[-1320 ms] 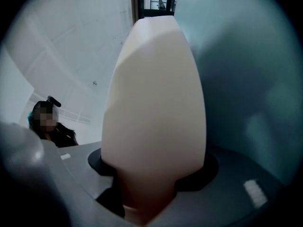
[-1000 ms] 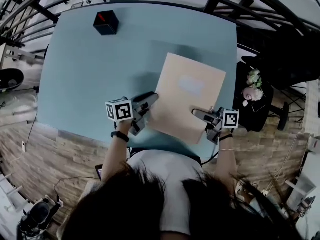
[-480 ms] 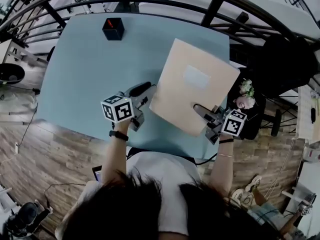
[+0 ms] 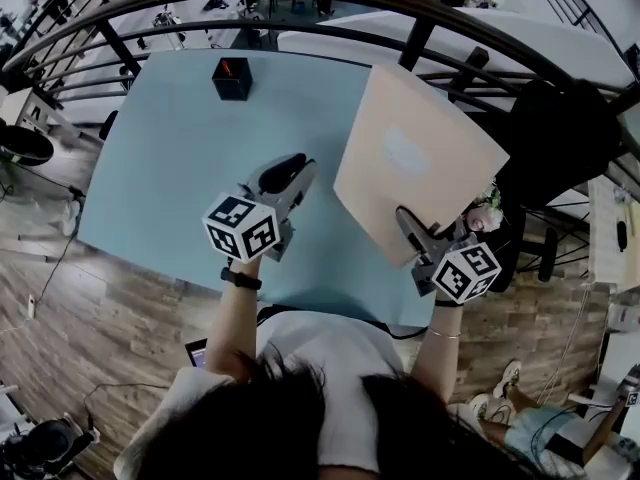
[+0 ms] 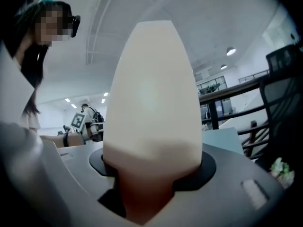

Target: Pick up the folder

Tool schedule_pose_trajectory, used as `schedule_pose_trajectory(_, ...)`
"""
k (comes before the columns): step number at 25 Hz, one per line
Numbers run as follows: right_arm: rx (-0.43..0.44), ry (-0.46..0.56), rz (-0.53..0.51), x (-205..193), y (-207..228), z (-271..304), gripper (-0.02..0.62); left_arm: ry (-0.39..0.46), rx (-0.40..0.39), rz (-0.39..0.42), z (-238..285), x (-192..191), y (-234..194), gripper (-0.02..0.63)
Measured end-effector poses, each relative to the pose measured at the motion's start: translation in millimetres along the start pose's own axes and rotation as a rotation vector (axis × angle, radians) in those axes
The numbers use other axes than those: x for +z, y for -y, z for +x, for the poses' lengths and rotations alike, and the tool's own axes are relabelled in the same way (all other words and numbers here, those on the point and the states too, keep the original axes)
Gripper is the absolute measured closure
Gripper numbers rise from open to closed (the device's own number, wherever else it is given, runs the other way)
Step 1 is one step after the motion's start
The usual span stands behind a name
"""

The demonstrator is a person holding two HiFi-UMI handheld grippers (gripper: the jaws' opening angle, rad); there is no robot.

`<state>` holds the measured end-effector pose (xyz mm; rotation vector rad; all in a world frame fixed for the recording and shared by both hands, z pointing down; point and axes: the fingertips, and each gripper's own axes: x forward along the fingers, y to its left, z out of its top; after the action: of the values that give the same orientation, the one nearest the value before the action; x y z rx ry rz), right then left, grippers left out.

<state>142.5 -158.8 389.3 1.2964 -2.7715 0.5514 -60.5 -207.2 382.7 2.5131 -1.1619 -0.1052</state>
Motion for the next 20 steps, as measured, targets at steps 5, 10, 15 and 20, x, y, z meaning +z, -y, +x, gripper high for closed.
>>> schedule_pose_trajectory(5,-0.170,0.050,-0.162,17,11,-14,0.310,-0.004,0.048,0.148,4,4,15,0.486)
schedule_pose_trajectory(10,-0.293,0.066,-0.265,22,14,-19,0.314,0.014,0.067,0.206,2,0,23,0.523)
schedule_pose_trajectory(15,-0.343,0.086,-0.285,18,19,-25,0.319,-0.017,0.052,0.264,8,-16,30,0.543)
schedule_pose_trajectory(20,-0.351,0.082,-0.276,10,25,-27,0.322,-0.017,0.083,0.266,8,-21,24,0.548)
